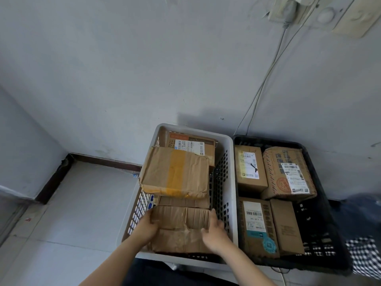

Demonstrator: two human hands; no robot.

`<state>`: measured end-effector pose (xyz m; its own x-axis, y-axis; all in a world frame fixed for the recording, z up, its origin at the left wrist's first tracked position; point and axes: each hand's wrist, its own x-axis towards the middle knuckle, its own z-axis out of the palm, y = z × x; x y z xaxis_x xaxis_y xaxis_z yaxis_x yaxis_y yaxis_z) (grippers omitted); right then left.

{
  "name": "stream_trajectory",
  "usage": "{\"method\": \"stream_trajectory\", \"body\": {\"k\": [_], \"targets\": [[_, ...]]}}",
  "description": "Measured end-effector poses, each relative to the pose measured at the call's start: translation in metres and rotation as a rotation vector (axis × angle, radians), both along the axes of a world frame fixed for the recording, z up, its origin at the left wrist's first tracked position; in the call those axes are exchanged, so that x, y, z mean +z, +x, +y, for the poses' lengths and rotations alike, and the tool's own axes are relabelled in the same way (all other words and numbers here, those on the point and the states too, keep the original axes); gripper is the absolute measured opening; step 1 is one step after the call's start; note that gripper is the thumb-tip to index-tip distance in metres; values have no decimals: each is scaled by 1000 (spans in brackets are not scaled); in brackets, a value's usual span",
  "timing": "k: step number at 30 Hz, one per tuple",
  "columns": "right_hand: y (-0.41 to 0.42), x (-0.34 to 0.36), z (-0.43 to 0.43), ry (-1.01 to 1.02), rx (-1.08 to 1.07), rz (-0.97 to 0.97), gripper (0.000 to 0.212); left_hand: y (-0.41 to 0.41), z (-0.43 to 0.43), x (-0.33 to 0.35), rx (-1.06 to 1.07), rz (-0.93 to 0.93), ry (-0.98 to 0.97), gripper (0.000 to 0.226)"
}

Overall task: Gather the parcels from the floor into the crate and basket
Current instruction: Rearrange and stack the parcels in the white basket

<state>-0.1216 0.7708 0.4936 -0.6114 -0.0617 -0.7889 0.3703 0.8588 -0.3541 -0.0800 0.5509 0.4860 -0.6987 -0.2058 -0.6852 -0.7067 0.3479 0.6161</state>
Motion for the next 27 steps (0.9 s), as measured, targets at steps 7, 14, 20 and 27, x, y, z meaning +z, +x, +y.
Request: {"method": "stream_trajectory", "body": {"k": [7, 14, 20, 27], "targets": [[-2, -3, 6, -33, -51, -95, 86, -2, 1, -7, -114, -5, -110, 79], [-27, 11, 2, -221, -308, 310, 57, -32, -3, 25, 490, 366, 31, 52], [-74, 49, -31, -574, -484, 296, 54, -67, -6, 57, 542, 483, 169, 47], [-123, 92, -40, -737, -554, 617, 36, -114, -24, 114, 521, 681, 214, 32]]}}
